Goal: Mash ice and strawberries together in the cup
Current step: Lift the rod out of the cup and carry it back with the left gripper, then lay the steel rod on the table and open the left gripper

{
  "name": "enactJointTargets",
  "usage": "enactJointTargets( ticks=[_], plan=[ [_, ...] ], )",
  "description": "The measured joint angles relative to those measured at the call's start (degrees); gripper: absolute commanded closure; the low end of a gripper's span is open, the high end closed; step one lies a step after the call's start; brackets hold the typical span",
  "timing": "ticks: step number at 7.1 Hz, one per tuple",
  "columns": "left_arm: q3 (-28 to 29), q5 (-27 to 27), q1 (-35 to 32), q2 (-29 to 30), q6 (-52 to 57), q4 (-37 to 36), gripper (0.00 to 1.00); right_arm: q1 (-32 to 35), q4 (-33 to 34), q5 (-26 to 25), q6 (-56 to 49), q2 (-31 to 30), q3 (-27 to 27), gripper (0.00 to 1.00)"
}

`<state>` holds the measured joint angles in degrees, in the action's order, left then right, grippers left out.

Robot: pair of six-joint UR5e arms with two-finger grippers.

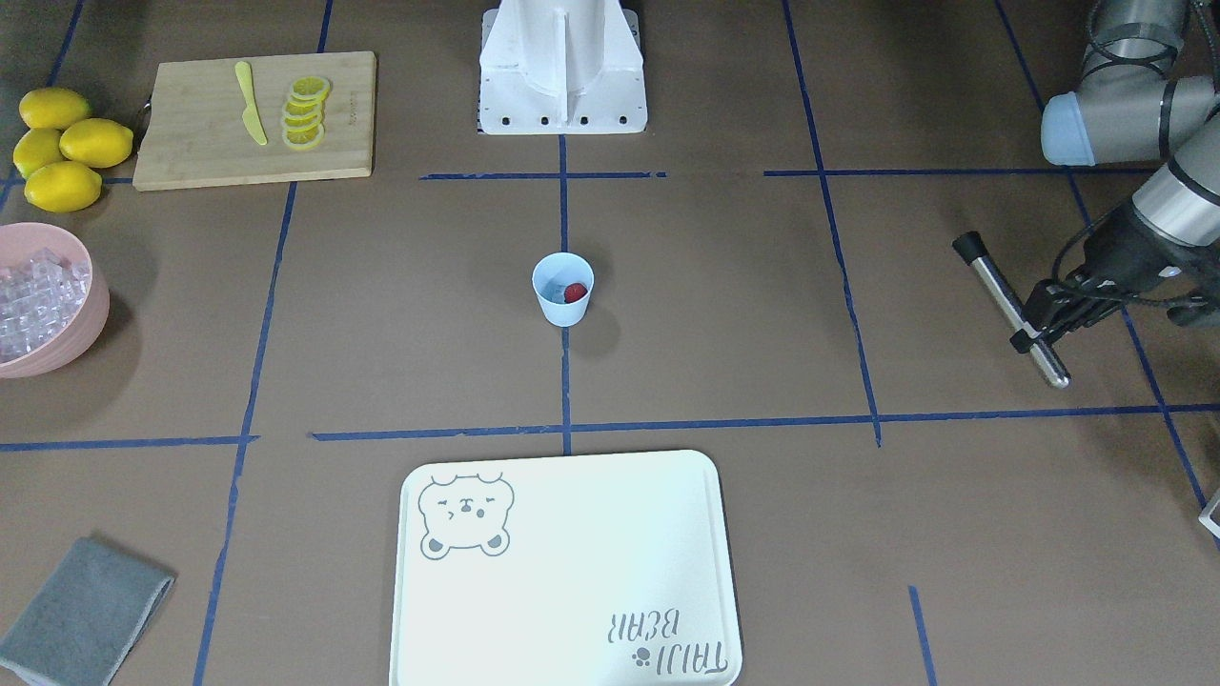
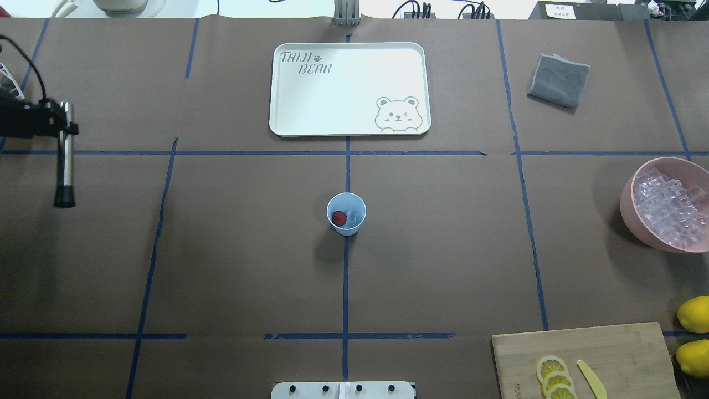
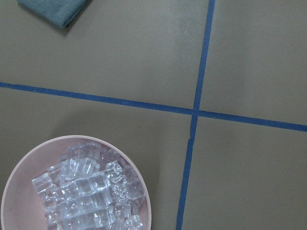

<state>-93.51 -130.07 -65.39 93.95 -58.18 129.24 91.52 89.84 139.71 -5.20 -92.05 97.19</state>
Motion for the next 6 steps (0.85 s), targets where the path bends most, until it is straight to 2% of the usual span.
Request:
enactJointTargets(
  ticks=[1,3,6],
  plan=[
    [1.59,-0.18,-0.22,-2.55,6.02,-0.33,1.00,-0.01,-0.01,-0.17,-0.04,0.08,-0.04,0.01],
    [5.28,0.20,-0.29,-4.08,17.99,-2.71,1.00,-0.02,-0.01,-0.56,-0.07,0.11,-0.07,0.01],
    [6.97,3.02,-0.14,-6.78,24.52,-4.51,1.00,-0.02,-0.01,-0.70,-0.10,0.12,-0.07,0.01]
  ],
)
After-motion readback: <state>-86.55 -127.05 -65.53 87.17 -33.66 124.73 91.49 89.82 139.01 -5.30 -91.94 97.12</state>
